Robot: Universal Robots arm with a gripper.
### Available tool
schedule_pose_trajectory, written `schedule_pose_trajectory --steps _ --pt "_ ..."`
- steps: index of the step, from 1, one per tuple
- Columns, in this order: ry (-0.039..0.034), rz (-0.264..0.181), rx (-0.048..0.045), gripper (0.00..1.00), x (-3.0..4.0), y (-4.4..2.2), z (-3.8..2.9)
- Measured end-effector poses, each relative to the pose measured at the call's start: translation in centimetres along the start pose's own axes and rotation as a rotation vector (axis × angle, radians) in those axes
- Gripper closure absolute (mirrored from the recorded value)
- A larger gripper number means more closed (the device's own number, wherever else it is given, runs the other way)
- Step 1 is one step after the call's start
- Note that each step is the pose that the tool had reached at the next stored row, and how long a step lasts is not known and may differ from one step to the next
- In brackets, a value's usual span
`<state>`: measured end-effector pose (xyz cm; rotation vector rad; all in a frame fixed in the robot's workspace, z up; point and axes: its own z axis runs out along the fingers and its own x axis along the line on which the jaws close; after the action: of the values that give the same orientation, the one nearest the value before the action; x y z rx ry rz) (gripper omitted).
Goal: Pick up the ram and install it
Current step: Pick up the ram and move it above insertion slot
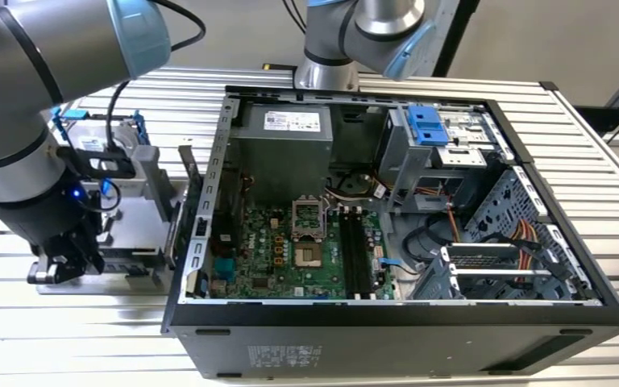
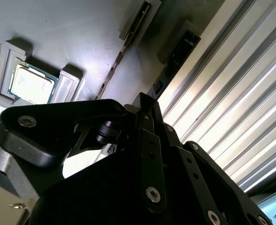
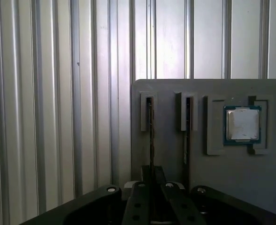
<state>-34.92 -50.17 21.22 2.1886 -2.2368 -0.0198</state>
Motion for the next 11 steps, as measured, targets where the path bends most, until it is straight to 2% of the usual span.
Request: schedule_pose_trajectory --steps 11 --pt "-0.0003 0.0 0.0013 1.0 0.0 0.01 -0.69"
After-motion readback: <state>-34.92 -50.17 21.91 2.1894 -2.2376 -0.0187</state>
